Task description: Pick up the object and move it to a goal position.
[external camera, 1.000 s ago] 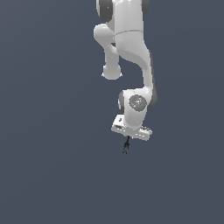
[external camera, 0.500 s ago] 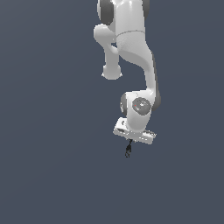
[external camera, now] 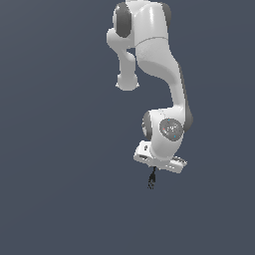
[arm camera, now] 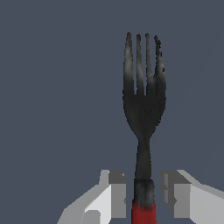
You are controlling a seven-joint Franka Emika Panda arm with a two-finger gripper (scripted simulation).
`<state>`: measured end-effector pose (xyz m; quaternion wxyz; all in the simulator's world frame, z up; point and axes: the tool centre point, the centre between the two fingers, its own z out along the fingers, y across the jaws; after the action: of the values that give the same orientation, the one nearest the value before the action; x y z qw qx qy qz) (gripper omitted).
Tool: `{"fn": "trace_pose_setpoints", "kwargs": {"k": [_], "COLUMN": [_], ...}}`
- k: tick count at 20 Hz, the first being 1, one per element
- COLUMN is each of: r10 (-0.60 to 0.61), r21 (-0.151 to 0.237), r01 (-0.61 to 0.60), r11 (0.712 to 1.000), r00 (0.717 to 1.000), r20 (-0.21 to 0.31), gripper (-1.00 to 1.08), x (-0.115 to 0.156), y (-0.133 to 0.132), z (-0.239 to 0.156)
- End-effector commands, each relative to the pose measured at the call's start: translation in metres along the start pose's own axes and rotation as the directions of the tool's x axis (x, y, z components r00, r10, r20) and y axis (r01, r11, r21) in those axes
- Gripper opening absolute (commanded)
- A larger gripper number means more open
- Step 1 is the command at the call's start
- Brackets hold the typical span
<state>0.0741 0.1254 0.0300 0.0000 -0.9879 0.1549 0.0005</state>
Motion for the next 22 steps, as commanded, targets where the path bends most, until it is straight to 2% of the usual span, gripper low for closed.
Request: {"fn": "trace_pose_setpoints", "kwargs": {"k": [1,12,22], "r10": [0.000,0.001,0.001], "r21": [0.000,0.000,0.000], "r01": [0.000,-0.001,-0.001], "r11": [1.000,1.000,1.000], "r00": [1.000,1.000,1.000], "r20": [0.000,-0.001,-0.001], "gripper": [-1.00,-1.00,-1.00], "x": [0.010,0.044,0.059], "y": [-0.008,-0.037,-0.049], "z": [-0.004,-0.016,-0.021]}}
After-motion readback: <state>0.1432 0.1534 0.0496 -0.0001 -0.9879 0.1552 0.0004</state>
